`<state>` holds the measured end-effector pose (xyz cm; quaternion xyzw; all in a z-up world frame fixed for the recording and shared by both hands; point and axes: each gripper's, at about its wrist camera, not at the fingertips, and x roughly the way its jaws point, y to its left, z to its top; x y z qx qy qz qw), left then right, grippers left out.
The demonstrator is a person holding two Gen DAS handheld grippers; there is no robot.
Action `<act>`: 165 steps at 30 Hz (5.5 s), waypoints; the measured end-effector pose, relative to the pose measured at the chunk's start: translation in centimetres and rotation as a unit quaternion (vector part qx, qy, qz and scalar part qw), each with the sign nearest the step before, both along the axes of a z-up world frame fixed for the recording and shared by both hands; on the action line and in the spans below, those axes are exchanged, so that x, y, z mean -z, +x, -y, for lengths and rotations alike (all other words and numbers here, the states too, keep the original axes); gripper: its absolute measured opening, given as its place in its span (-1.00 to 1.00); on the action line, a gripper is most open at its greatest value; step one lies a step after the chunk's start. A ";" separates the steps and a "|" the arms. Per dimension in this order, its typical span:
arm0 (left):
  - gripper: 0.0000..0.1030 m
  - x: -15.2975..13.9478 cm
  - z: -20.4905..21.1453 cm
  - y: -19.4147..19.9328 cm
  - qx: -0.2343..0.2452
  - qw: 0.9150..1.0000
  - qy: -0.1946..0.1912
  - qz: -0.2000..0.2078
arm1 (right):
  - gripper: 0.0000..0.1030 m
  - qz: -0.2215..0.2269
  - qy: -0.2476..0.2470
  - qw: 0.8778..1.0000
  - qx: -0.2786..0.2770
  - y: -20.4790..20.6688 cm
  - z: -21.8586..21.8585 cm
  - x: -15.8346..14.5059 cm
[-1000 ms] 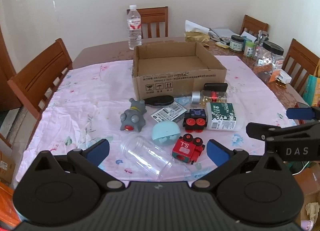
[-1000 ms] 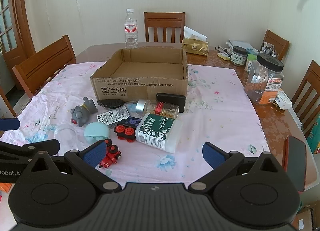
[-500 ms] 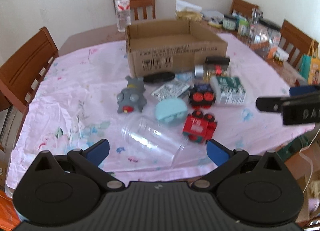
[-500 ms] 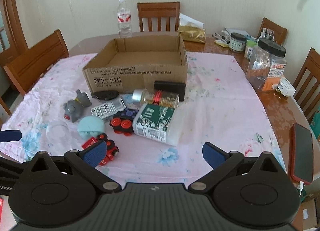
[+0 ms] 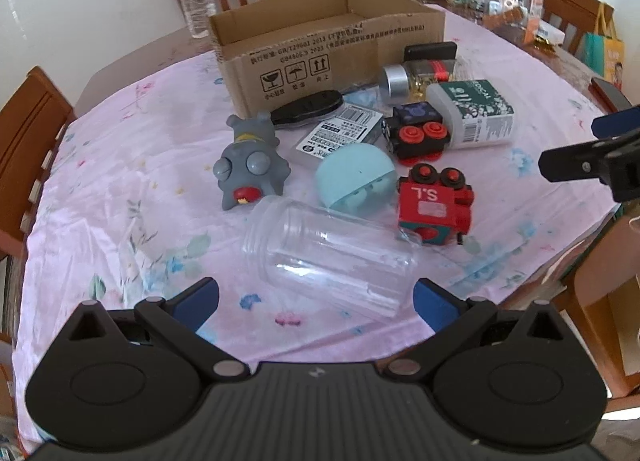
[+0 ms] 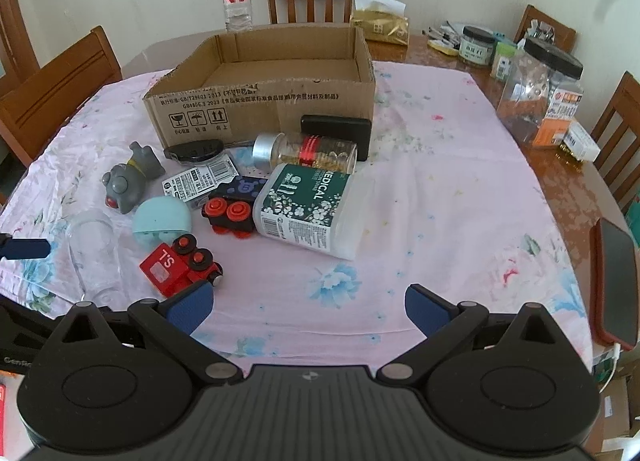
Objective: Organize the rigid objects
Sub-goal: 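Grasp the clear plastic jar with the left tool while the right tool approaches the red S.L toy train, then grasp the red S.L toy train with the right tool while the left tool holds the jar, then lower the jar into the cardboard box and open the left tool while the right tool carries the train over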
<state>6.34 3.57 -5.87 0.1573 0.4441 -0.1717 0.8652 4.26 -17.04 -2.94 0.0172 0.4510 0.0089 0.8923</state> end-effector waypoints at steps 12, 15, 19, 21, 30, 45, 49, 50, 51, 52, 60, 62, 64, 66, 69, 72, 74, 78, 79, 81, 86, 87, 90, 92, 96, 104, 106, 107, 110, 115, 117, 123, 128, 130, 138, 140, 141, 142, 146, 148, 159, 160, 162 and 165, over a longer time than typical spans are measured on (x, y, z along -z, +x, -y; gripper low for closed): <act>0.99 0.7 0.4 3.2 0.046 0.999 -0.001 -0.002 | 1.00 -0.008 0.002 1.000 0.026 1.4 -0.6 0.5; 0.82 0.7 0.3 3.5 0.046 0.999 -0.015 -0.001 | 1.00 -0.010 0.001 1.000 0.029 1.5 -0.6 0.7; 0.75 0.6 -0.1 3.8 0.031 0.999 -0.031 -0.003 | 1.00 -0.014 0.002 0.999 0.029 1.8 -0.9 0.8; 0.75 0.6 -0.6 3.9 0.013 1.000 -0.025 -0.001 | 1.00 -0.015 0.004 1.000 0.025 2.0 -1.2 0.9; 0.75 0.7 -5.8 4.4 -0.091 0.996 -0.024 -0.005 | 1.00 -0.009 0.009 1.000 -0.026 3.7 -4.8 1.1; 0.75 0.5 -5.9 3.9 -0.100 0.995 -0.028 -0.002 | 1.00 -0.030 -0.032 0.999 -0.019 4.6 -7.7 4.1; 0.75 0.6 -5.5 3.8 -0.096 0.995 -0.029 -0.005 | 1.00 -0.050 -0.038 0.998 -0.003 3.3 -5.5 5.0; 0.75 0.6 -5.4 3.8 -0.094 0.995 -0.030 -0.005 | 1.00 -0.054 -0.036 0.998 0.002 3.0 -4.9 5.2; 0.75 0.6 -5.2 3.8 -0.092 0.995 -0.029 -0.005 | 1.00 -0.058 -0.034 0.998 0.006 2.8 -4.3 5.5; 0.75 0.6 -5.0 3.8 -0.090 0.996 -0.028 -0.004 | 1.00 -0.054 -0.022 0.998 0.006 2.4 -3.7 5.6; 0.80 1.3 -4.7 3.8 -0.100 0.994 -0.035 -0.006 | 1.00 -0.036 -0.028 0.999 -0.012 1.9 -3.3 5.8; 0.83 1.7 -5.0 3.7 -0.109 0.993 -0.042 -0.008 | 1.00 -0.026 -0.028 0.999 -0.009 1.7 -3.3 5.9; 0.84 2.0 -5.2 3.7 -0.114 0.992 -0.051 -0.009 | 1.00 -0.016 -0.028 0.999 -0.008 1.5 -3.3 5.9; 0.84 2.3 -5.3 3.7 -0.119 0.991 -0.056 -0.012 | 1.00 -0.012 -0.029 1.000 -0.006 1.3 -3.3 6.0; 0.88 2.6 -5.3 3.6 -0.123 0.991 -0.057 -0.006 | 1.00 -0.008 -0.029 1.000 -0.007 1.3 -3.4 5.9; 0.88 2.6 -5.2 3.6 -0.125 0.990 -0.058 -0.001 | 1.00 -0.009 -0.026 0.999 -0.020 1.6 -4.0 5.9; 0.88 2.6 -5.1 3.6 -0.125 0.991 -0.055 0.004 | 1.00 -0.006 -0.025 0.999 -0.029 1.8 -4.6 6.0; 0.88 2.6 -4.9 3.5 -0.125 0.991 -0.047 0.011 | 1.00 0.005 -0.020 0.999 -0.042 2.0 -5.6 6.1; 0.88 2.5 -4.8 3.5 -0.125 0.991 -0.045 0.011 | 1.00 0.005 -0.020 0.999 -0.046 2.1 -5.8 6.1; 0.88 2.4 -4.7 3.5 -0.124 0.991 -0.040 0.013 | 0.96 0.008 -0.021 0.998 -0.053 2.2 -6.0 6.0; 0.88 1.9 -4.6 3.4 -0.128 0.991 -0.038 0.020 | 0.66 0.018 -0.019 0.998 -0.060 2.3 -6.1 5.5; 0.87 1.7 -4.6 3.4 -0.128 0.991 -0.037 0.022 | 0.62 0.020 -0.016 0.998 -0.058 2.3 -6.0 5.4; 0.87 1.4 -4.6 3.3 -0.128 0.991 -0.036 0.027 | 0.51 0.022 -0.016 0.998 -0.053 2.3 -5.6 5.4; 0.87 1.3 -4.6 3.2 -0.128 0.991 -0.035 0.026 | 0.43 0.024 -0.020 0.998 -0.051 2.3 -5.5 5.4; 0.87 1.1 -4.6 2.9 -0.130 0.991 -0.033 0.025 | 0.43 0.026 -0.025 0.998 -0.054 2.1 -5.5 5.5; 0.87 0.8 -4.8 2.4 -0.133 0.991 -0.027 0.017 | 0.20 0.031 -0.029 0.998 -0.052 2.1 -5.8 5.4; 0.80 0.7 -4.8 2.3 -0.131 0.991 -0.029 0.015 | 0.11 0.030 -0.031 0.998 -0.050 2.1 -5.8 5.4; 0.81 0.7 -4.7 2.3 -0.128 0.991 -0.029 0.013 | 0.10 0.029 -0.030 0.998 -0.051 2.1 -5.8 5.3; 0.81 0.6 -4.8 2.3 -0.121 0.992 -0.023 0.011 | 0.10 0.024 -0.031 0.998 -0.052 2.2 -5.8 5.2; 0.81 -0.2 -5.1 2.7 -0.107 0.994 -0.020 0.000 | 0.09 0.017 -0.031 0.997 -0.063 2.1 -5.9 4.4; 0.81 -0.8 -5.4 3.0 -0.098 0.995 -0.022 -0.005 | 0.09 0.016 -0.035 0.997 -0.072 2.2 -6.0 3.9; 0.81 -3.0 -6.2 4.5 -0.067 0.998 -0.018 -0.012 | 0.09 0.012 -0.031 0.996 -0.084 2.7 -5.7 1.7; 0.81 -5.5 -5.8 6.1 -0.028 0.999 -0.020 -0.008 | 0.09 0.026 -0.033 0.994 -0.105 3.2 -5.2 -1.4; 0.81 -6.6 -5.2 6.9 -0.017 1.000 -0.023 -0.001 | 0.09 0.035 -0.036 0.992 -0.112 3.7 -4.9 -2.6; 0.81 -9.7 -2.2 10.4 -0.012 0.999 -0.048 0.019 | 0.09 0.063 -0.031 0.988 -0.141 7.8 -2.3 -5.4; 0.81 -10.1 -1.3 11.5 -0.020 0.998 -0.050 0.023 | 0.09 0.067 -0.029 0.985 -0.154 9.3 -1.5 -5.7; 0.81 -10.3 -0.9 12.1 -0.029 0.998 -0.049 0.025 | 0.09 0.068 -0.028 0.984 -0.160 10.0 -1.1 -5.8; 0.81 -10.6 -0.5 12.7 -0.036 0.998 -0.050 0.027 | 0.09 0.070 -0.027 0.983 -0.165 10.8 -0.7 -6.0; 0.81 -11.5 1.0 15.8 -0.060 0.996 -0.057 0.038 | 0.09 0.081 -0.022 0.979 -0.183 13.6 0.8 -6.8; 0.81 -11.8 1.9 17.6 -0.068 0.995 -0.058 0.045 | 0.09 0.082 -0.020 0.978 -0.189 15.1 1.5 -7.0; 0.81 -9.4 6.9 27.6 -0.078 0.996 -0.039 0.028 | 0.09 0.087 -0.011 0.977 -0.196 21.2 5.2 -7.1; 0.81 -9.0 7.3 28.4 -0.079 0.996 -0.035 0.025 | 0.09 0.087 -0.010 0.977 -0.195 21.6 5.4 -7.0; 0.81 -8.3 7.7 29.8 -0.085 0.996 -0.027 0.023 | 0.09 0.086 -0.009 0.977 -0.193 22.4 5.8 -6.9; 0.81 -7.5 8.2 31.6 -0.091 0.995 -0.023 0.023 | 0.09 0.083 -0.010 0.977 -0.194 23.5 6.3 -6.8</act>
